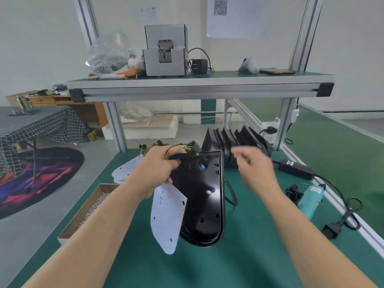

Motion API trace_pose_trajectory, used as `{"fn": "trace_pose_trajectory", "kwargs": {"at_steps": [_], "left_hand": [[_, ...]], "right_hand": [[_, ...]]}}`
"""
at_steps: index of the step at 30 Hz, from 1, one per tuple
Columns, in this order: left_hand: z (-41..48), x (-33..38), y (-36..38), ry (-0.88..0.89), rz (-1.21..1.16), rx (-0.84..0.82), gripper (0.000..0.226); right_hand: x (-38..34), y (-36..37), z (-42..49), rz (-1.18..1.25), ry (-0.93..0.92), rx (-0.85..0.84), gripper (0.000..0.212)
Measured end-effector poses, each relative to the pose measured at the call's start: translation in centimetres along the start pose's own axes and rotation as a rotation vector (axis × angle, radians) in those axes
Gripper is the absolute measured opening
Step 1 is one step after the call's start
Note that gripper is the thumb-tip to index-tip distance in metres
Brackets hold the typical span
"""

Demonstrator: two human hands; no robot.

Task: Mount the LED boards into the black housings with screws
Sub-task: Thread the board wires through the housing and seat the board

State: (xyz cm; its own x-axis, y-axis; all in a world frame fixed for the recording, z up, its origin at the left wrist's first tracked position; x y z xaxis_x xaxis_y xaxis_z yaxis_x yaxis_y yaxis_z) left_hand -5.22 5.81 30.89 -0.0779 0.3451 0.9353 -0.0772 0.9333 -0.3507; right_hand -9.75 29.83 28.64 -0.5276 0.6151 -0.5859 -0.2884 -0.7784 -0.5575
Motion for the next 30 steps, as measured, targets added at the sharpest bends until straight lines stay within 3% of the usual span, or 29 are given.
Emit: {"fn": "trace_pose_trajectory", "kwargs": {"at_steps": [2, 3, 5, 8, 11, 15, 21, 26, 30], "left_hand": [[0.2, 0.1, 0.5, 0.010, 0.055, 0.028, 0.040], [0.2, 0.2, 0.7, 0.018, 0.079, 0.039, 0.039], [0.3, 0.5, 1.1, 0.036, 0.118, 0.055, 0.037], [0.3, 0.8, 1.2, 0.052, 0.166, 0.063, 0.038], [0.1, 0.6, 1.4, 0.040, 0.201, 0.050, 0.042], [-0.4, 0.8, 1.4, 0.066, 0.240, 0.101, 0.051], [-1.3, 1.6, 0.9, 0.122, 0.217, 0.221, 0.055], [-2.0, 2.4, 1.1, 0.198, 0.307, 0.262, 0.047], [-2.4, 3.1, 0.7, 0.228, 0.280, 0.264, 0.045]], "right_hand": [[-6.0, -3.8, 1.0, 0.263, -0.212, 0.184, 0.020], [-9.3, -4.9, 1.1, 0.294, -0.335, 0.148, 0.022], [-14.4, -4.8, 0.7, 0.066, -0.519, -0.101, 0.035], [-16.7, -2.4, -0.4, -0.475, -0.662, -0.420, 0.025], [-16.4, -1.8, -1.0, -0.431, -0.623, -0.504, 0.020], [-15.4, -1.3, -1.3, -0.384, -0.632, -0.456, 0.007], [-13.6, 0.9, -1.8, -0.447, -0.679, -0.438, 0.018], [-12.3, 0.5, -1.4, -0.442, -0.696, -0.280, 0.008], [-11.8, -0.5, -0.7, -0.416, -0.740, -0.128, 0.011]]}}
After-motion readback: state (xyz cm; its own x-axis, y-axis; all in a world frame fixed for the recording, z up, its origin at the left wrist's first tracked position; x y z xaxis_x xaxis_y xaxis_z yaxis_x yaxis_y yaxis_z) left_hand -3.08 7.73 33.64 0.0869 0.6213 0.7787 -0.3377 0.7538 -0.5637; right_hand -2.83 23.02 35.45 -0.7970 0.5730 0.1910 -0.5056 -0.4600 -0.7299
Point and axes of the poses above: each hand's wrist, its own z-axis towards the middle knuckle, its own y-axis out of the palm, x = y × z, the point moved 7 cm from there along z, towards the middle knuckle, and after that the axes turned 14 degrees about -y, right-handed, at the moved point
